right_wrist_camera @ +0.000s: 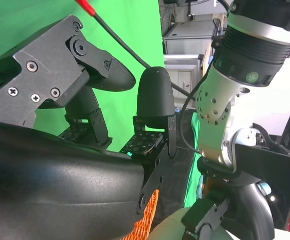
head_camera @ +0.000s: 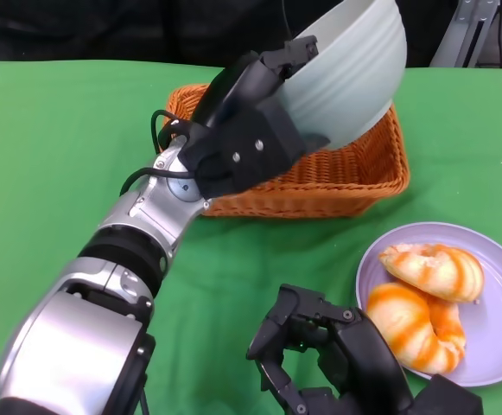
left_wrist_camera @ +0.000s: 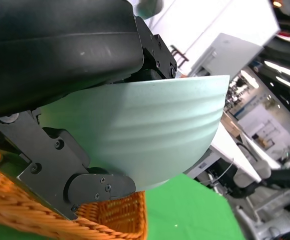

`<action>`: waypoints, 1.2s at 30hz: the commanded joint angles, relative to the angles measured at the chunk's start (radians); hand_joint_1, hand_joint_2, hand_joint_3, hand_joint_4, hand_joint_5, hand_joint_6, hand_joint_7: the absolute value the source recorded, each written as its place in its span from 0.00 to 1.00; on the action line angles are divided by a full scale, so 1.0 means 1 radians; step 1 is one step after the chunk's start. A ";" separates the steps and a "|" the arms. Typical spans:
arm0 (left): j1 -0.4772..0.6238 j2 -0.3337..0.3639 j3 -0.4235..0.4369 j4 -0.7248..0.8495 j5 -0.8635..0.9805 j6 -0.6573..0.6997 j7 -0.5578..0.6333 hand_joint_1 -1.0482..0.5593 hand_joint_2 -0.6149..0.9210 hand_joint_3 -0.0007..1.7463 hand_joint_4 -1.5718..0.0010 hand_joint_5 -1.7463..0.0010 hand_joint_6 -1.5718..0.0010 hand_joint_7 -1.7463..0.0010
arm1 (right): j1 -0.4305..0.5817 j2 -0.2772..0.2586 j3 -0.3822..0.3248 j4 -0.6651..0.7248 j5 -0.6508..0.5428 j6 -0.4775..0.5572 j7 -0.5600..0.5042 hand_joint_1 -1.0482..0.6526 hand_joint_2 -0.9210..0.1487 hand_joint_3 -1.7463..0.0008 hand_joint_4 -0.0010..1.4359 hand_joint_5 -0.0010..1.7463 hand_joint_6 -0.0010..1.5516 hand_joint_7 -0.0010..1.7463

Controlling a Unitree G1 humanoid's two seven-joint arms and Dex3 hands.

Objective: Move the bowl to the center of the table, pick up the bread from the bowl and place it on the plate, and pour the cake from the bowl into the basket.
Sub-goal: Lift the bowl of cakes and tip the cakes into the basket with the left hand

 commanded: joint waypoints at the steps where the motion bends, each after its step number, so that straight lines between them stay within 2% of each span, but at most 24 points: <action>1: -0.051 -0.026 0.060 -0.007 -0.085 0.030 -0.056 0.60 0.87 0.49 0.57 0.00 0.67 0.00 | 0.005 0.003 0.002 0.004 -0.002 0.000 -0.004 0.50 0.42 0.36 0.55 0.97 0.47 0.77; 4: -0.056 -0.048 0.104 -0.014 -0.144 0.063 -0.097 0.59 0.82 0.57 0.53 0.00 0.64 0.01 | 0.001 -0.002 0.005 0.008 -0.010 -0.006 -0.004 0.49 0.41 0.36 0.55 0.97 0.47 0.76; 9: -0.068 -0.081 0.171 -0.016 -0.229 0.123 -0.145 0.62 0.76 0.66 0.53 0.00 0.55 0.09 | 0.000 -0.002 0.009 0.020 -0.018 -0.022 -0.006 0.49 0.42 0.37 0.55 0.98 0.47 0.76; 10: -0.070 -0.088 0.187 -0.017 -0.251 0.139 -0.164 0.62 0.74 0.68 0.53 0.02 0.54 0.10 | -0.001 -0.002 0.010 0.022 -0.023 -0.026 -0.008 0.49 0.42 0.36 0.55 0.98 0.47 0.76; 13: -0.074 -0.099 0.214 -0.024 -0.290 0.176 -0.197 0.62 0.72 0.71 0.52 0.07 0.52 0.11 | -0.002 -0.002 0.010 0.027 -0.025 -0.030 -0.007 0.49 0.43 0.36 0.55 0.98 0.48 0.77; 17: -0.078 -0.104 0.230 -0.028 -0.307 0.200 -0.211 0.62 0.72 0.71 0.52 0.09 0.52 0.12 | -0.003 -0.001 0.009 0.032 -0.024 -0.035 -0.005 0.49 0.43 0.35 0.55 0.98 0.48 0.77; 19: -0.083 -0.110 0.250 -0.028 -0.333 0.228 -0.226 0.63 0.64 0.80 0.51 0.08 0.50 0.13 | -0.006 -0.001 0.008 0.038 -0.025 -0.041 -0.005 0.49 0.44 0.35 0.56 0.99 0.48 0.77; 22: -0.092 -0.120 0.297 -0.031 -0.394 0.287 -0.256 0.63 0.60 0.85 0.51 0.09 0.49 0.16 | -0.007 -0.001 0.008 0.043 -0.027 -0.050 -0.007 0.49 0.44 0.34 0.56 0.99 0.48 0.77; 25: -0.096 -0.129 0.341 -0.037 -0.450 0.329 -0.286 0.64 0.61 0.84 0.50 0.10 0.48 0.18 | -0.008 0.001 0.007 0.050 -0.028 -0.060 -0.008 0.49 0.44 0.34 0.56 1.00 0.48 0.77; 29: -0.104 -0.139 0.390 -0.043 -0.516 0.398 -0.297 0.64 0.68 0.76 0.47 0.14 0.46 0.22 | -0.010 0.003 0.007 0.061 -0.024 -0.074 -0.006 0.50 0.44 0.34 0.56 1.00 0.48 0.77; 36: -0.121 -0.148 0.460 -0.052 -0.606 0.514 -0.299 0.65 0.75 0.68 0.46 0.14 0.44 0.21 | -0.010 0.000 0.011 0.057 -0.032 -0.071 -0.008 0.49 0.45 0.32 0.55 1.00 0.47 0.79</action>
